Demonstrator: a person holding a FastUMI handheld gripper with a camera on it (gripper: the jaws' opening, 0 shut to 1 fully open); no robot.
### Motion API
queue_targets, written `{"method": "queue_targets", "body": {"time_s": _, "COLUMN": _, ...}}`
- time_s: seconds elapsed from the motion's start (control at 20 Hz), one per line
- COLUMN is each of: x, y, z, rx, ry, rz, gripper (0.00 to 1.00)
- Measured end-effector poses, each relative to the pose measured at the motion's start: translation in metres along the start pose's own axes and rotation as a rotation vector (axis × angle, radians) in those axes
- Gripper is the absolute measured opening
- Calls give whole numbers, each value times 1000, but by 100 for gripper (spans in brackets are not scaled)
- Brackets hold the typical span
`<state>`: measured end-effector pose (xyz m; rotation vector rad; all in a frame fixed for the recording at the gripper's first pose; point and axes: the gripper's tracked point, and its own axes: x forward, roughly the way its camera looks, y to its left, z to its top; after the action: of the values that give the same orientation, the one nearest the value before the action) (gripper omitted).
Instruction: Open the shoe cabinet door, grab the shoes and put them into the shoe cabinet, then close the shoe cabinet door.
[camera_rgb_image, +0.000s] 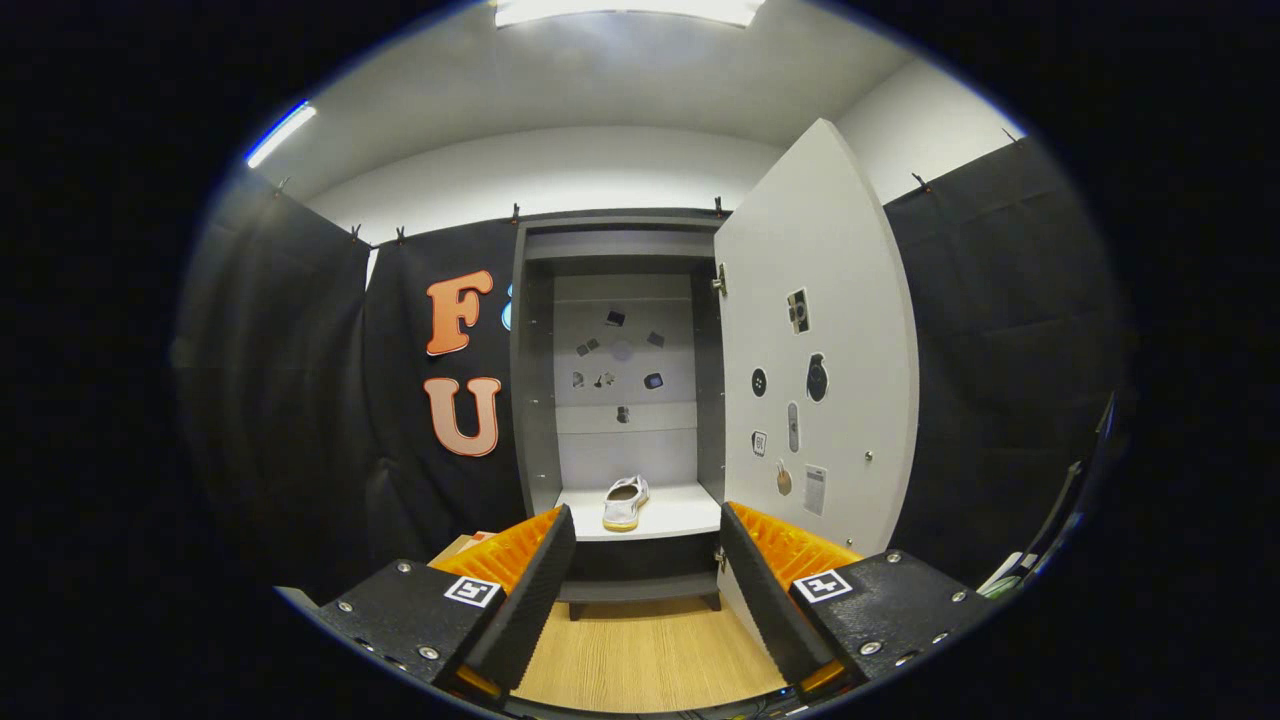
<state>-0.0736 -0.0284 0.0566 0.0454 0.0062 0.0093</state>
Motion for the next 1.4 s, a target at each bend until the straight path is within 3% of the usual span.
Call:
{"method": "queue_targets", "body": {"time_s": 0.2, "x": -11, "y": -44, "z": 14, "rx": -18, "ry": -18, "rz": -73, "gripper": 91}}
{"method": "queue_targets", "body": {"time_s": 0.45, "x": -24, "y": -135, "z": 27, "rx": -52, "ry": -18, "rz": -235, "gripper": 91}}
{"method": "queue_targets", "body": {"time_s": 0.7, "x": -8, "y": -212, "z": 20, "rx": -46, "ry": 5, "rz": -335, "gripper": 91}}
{"method": "queue_targets", "body": {"time_s": 0.95, "x": 30, "y": -245, "z": -3, "rx": -15, "ry": 47, "rz": -321, "gripper": 91}}
{"method": "queue_targets", "body": {"time_s": 1.4, "x": 39, "y": -210, "z": -5, "rx": -39, "ry": 40, "rz": -235, "gripper": 88}}
